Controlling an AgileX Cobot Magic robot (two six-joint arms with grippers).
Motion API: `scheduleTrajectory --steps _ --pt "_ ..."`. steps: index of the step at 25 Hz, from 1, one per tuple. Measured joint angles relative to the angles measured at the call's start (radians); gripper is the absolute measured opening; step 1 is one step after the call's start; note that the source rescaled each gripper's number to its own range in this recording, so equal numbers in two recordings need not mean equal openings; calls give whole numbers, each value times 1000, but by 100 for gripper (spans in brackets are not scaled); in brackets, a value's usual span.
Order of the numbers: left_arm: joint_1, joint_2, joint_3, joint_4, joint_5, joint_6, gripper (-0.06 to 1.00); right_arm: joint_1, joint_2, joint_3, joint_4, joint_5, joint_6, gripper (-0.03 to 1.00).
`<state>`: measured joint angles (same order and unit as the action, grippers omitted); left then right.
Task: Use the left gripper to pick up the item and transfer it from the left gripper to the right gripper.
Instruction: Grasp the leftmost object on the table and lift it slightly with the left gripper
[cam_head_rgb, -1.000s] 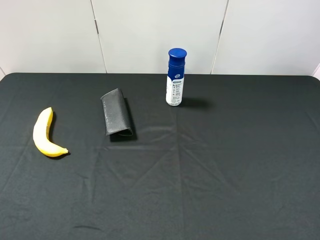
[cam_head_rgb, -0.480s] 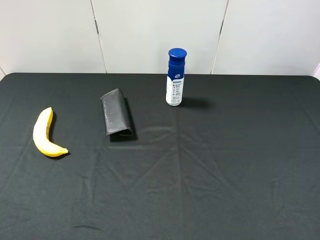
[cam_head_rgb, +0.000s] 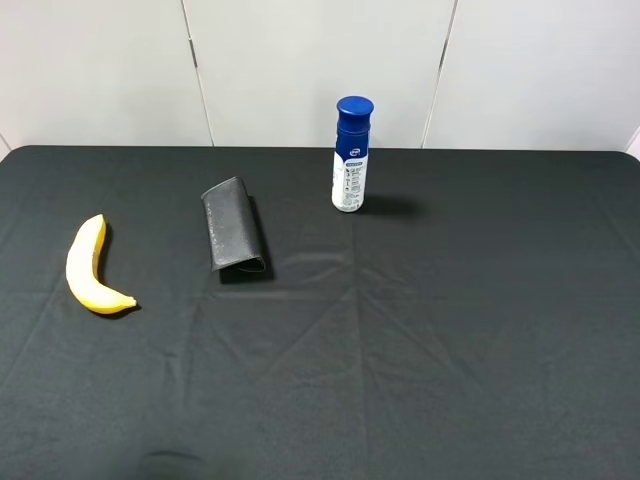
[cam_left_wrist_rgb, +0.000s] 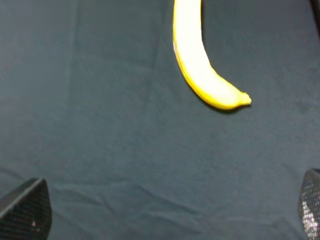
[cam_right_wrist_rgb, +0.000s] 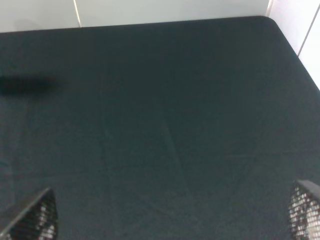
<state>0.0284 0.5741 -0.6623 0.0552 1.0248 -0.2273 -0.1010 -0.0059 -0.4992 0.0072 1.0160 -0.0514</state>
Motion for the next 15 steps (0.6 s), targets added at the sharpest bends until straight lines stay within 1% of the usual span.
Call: scheduleTrajectory --steps 2,7,15 --pt "0 81 -4 -15 -27 -20 100 0 0 0 0 0 0 100" --pt "0 291 -4 -64 -131 -59 100 0 0 0 0 0 0 100" --pt "-2 656 -5 -158 -277 -105 100 0 0 0 0 0 0 100"
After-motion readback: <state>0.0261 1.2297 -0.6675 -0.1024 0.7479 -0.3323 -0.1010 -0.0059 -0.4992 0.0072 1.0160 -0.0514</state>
